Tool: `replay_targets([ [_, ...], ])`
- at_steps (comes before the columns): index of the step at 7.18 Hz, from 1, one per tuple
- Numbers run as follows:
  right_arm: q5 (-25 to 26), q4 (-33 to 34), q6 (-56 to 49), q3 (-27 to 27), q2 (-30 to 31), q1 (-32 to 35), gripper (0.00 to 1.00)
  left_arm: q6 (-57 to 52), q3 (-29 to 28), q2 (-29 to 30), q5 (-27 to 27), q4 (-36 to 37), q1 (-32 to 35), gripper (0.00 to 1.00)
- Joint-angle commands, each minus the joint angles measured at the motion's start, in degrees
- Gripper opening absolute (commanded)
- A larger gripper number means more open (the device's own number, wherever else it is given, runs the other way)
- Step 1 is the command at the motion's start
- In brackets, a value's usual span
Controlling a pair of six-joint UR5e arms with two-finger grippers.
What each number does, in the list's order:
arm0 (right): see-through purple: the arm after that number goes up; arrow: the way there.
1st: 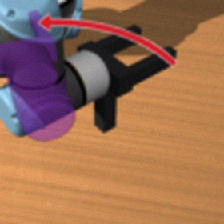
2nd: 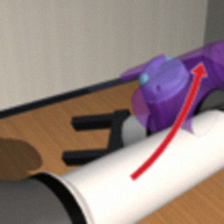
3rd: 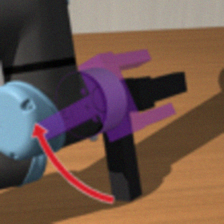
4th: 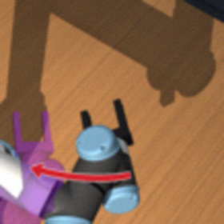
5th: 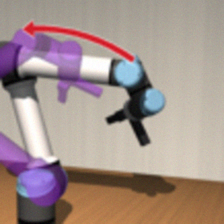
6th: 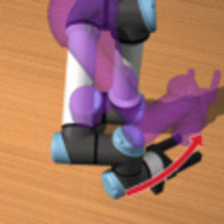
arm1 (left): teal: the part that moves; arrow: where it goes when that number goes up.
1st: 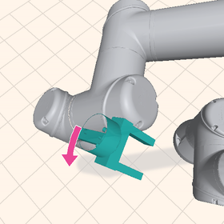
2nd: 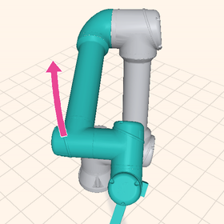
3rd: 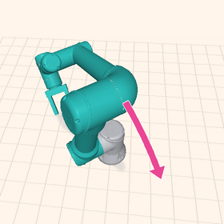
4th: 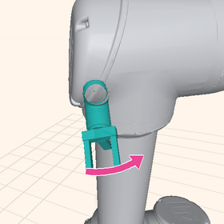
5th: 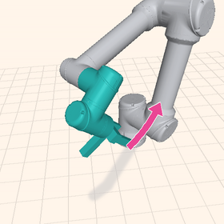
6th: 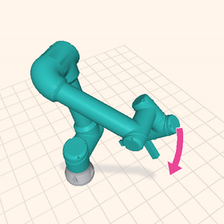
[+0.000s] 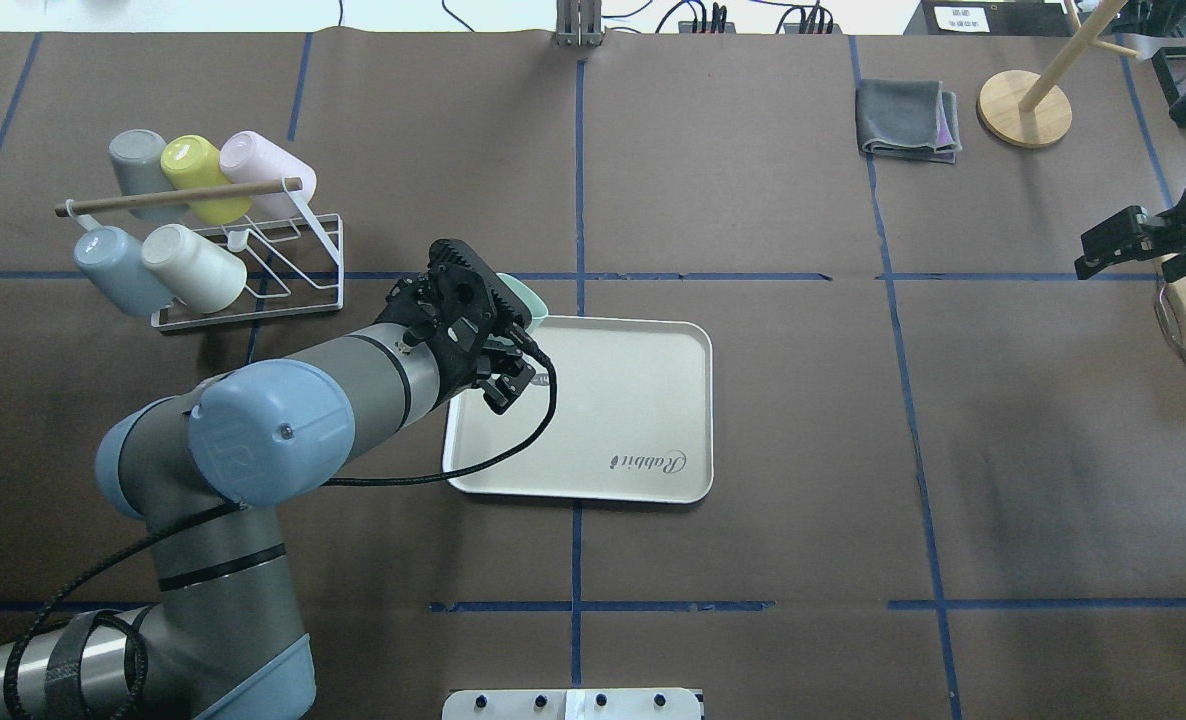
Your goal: Pick up and place green cup on tray
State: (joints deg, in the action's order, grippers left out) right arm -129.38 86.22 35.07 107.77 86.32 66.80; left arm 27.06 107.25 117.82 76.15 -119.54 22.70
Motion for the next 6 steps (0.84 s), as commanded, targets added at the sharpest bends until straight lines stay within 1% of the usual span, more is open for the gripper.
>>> replay_targets([
  [1,0.1,0.0,0.0,0.0,0.2,0.0,1.0,6.0,-9.7,-1.2,-0.4,-21.7,-0.5,0.27],
  [4,-0.1,0.0,0.0,0.0,0.2,0.0,1.0,6.9,-20.9,-0.1,-0.8,-42.0,-2.3,0.25],
  [5,-0.1,0.0,0.0,-0.1,0.3,0.0,1.0,6.8,-24.6,0.0,-3.2,-45.8,-2.7,0.25],
  [6,0.0,0.0,0.0,-0.1,0.3,0.0,1.0,6.8,-26.4,0.3,-7.7,-48.4,-5.6,0.25],
])
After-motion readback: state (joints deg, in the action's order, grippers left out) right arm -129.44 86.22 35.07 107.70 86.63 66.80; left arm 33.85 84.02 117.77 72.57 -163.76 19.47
